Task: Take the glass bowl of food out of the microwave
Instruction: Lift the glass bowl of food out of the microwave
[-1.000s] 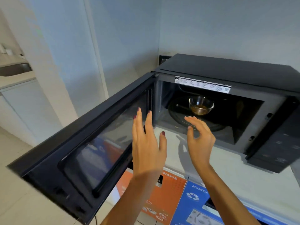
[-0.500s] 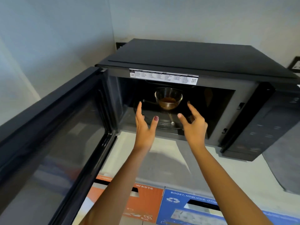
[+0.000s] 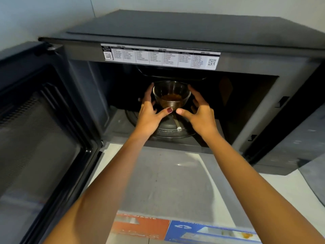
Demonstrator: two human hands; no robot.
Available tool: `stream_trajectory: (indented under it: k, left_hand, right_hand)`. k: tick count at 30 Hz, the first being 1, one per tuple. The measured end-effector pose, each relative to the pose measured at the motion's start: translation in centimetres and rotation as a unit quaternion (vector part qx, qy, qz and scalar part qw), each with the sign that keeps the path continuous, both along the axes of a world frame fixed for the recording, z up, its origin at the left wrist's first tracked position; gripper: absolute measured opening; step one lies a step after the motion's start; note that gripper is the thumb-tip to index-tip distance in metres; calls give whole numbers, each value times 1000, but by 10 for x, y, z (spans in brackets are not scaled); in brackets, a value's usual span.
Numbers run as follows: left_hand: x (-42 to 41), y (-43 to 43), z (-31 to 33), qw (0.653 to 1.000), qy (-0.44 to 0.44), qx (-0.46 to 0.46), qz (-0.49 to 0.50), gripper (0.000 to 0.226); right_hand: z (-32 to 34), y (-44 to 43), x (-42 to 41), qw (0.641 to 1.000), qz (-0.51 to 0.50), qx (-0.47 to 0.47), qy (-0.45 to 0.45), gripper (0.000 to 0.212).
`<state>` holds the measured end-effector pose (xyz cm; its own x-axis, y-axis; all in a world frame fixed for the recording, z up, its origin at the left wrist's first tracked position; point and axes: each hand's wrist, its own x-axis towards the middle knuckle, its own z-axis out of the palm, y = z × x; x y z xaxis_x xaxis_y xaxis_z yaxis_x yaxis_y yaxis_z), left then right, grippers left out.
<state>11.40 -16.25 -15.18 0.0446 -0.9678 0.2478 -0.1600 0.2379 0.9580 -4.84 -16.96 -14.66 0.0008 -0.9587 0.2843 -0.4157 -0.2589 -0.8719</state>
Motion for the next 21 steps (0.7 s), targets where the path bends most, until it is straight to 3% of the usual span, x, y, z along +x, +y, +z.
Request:
stream_trajectory:
  k: [6, 11, 21]
  left_hand:
    - [8, -18, -4, 999, -50, -19, -9, 92]
    - [8, -27, -4, 998, -62, -22, -11, 84]
    - [2, -23, 0, 999, -28, -13, 23, 69]
  right_hand:
    - [0, -22, -2, 998, 52, 35, -22, 88]
    - [6, -27, 0, 991, 74, 67, -92, 79]
    - [4, -25, 6, 987, 67, 51, -136, 74]
